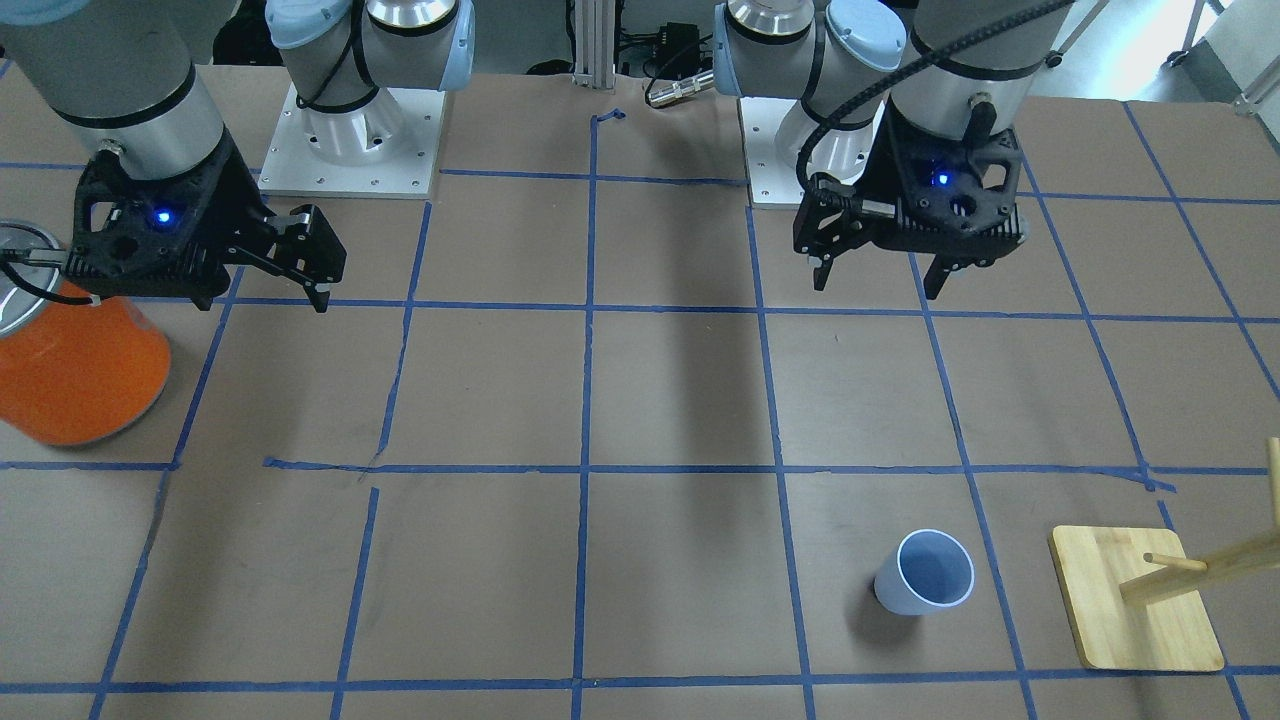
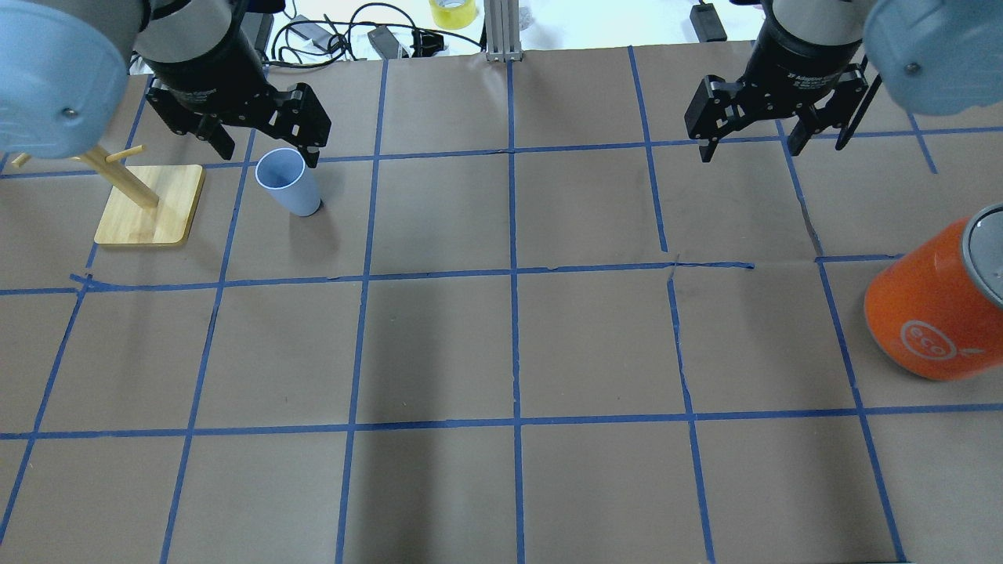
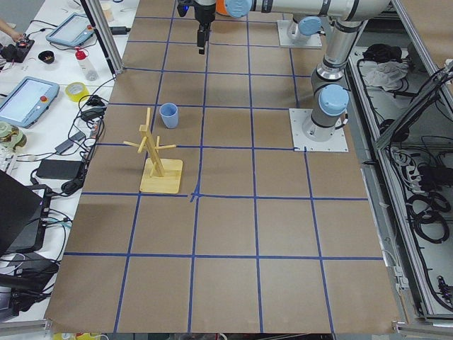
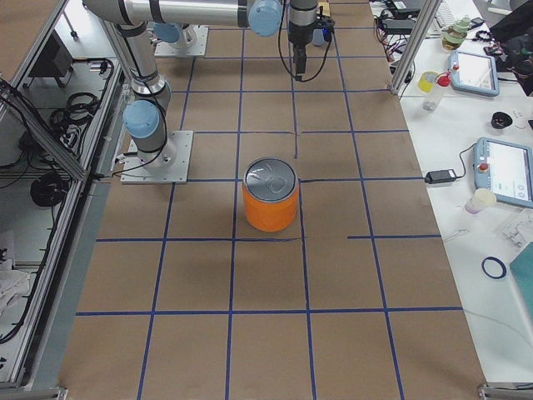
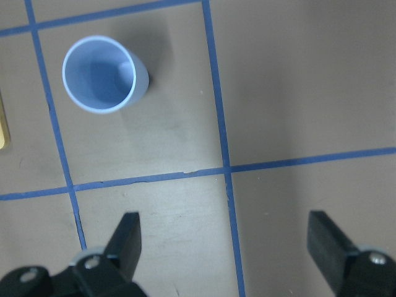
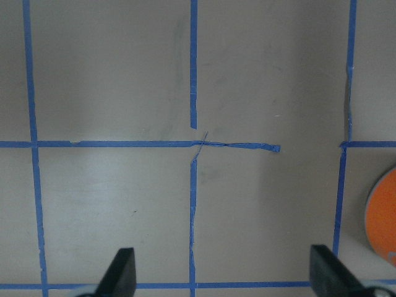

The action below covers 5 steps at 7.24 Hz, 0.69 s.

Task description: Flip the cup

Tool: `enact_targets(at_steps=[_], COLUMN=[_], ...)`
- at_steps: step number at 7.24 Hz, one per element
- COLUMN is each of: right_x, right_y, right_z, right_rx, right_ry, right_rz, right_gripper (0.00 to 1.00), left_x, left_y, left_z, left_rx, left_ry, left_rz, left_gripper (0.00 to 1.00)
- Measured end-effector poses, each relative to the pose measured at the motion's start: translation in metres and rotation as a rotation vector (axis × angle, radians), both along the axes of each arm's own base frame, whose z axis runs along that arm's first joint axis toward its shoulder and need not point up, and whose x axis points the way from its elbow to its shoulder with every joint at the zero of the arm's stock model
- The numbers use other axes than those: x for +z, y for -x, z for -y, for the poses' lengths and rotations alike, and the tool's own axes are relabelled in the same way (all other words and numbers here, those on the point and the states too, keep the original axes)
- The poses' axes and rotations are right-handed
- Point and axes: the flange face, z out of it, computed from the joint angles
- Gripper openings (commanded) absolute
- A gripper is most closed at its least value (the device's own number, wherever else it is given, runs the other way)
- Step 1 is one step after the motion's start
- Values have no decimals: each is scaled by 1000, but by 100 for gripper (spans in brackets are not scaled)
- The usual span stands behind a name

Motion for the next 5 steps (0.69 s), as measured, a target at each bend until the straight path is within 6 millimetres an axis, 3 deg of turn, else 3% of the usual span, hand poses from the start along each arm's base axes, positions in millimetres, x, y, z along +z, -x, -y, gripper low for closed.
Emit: enact_targets(at_steps=[2, 5], right_x=[2, 1], right_y=[0, -1], right_z=[-2, -2], right_rx=[-1, -1], right_ry=[5, 5], right_rz=[0, 0], right_gripper=[100, 100], left_x=[12, 16], left_y=[0, 0], left_z=[-12, -10], left_rx=[1, 3], left_ry=[25, 58], left_rz=[-23, -36], left_gripper=[95, 95])
